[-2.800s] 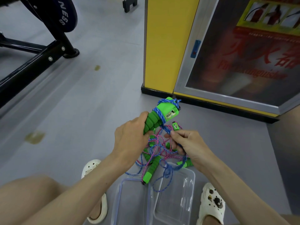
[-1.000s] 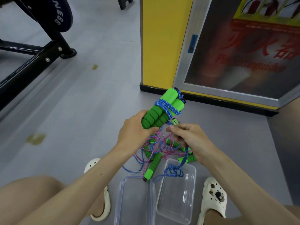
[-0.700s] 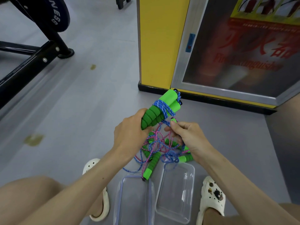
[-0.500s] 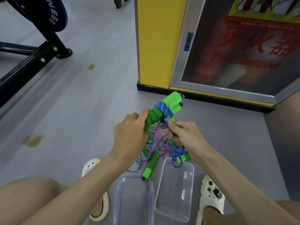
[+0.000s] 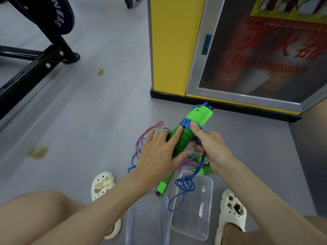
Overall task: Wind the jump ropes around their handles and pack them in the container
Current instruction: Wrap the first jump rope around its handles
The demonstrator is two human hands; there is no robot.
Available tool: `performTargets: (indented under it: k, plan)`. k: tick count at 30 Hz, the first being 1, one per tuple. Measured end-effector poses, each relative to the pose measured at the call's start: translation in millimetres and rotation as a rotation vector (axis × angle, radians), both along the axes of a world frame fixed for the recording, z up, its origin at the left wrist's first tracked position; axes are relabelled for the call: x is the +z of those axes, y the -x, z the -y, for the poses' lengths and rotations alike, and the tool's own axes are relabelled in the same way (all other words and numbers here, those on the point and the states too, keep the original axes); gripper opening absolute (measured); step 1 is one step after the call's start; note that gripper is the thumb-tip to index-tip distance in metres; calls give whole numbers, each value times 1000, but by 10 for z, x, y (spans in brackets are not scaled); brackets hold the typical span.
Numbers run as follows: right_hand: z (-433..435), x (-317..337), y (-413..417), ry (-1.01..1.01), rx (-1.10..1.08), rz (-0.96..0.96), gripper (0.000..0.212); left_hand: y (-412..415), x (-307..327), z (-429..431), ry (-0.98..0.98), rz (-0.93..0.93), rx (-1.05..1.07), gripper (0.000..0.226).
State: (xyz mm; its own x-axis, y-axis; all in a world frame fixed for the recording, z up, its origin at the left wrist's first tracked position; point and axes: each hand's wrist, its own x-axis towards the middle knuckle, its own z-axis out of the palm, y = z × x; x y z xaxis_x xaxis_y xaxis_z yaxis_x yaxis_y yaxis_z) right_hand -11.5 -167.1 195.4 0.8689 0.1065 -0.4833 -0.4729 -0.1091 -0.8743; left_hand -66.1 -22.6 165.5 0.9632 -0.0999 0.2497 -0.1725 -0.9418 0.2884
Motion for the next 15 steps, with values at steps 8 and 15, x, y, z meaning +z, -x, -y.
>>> performTargets:
  k: [8, 15]
  plan:
    - [21, 16, 106, -80, 250, 19, 48, -171, 343, -152, 1276, -744, 256, 37]
    - [-7, 88, 135, -21, 239, 73, 52, -124, 387, -142, 1455, -774, 216, 27]
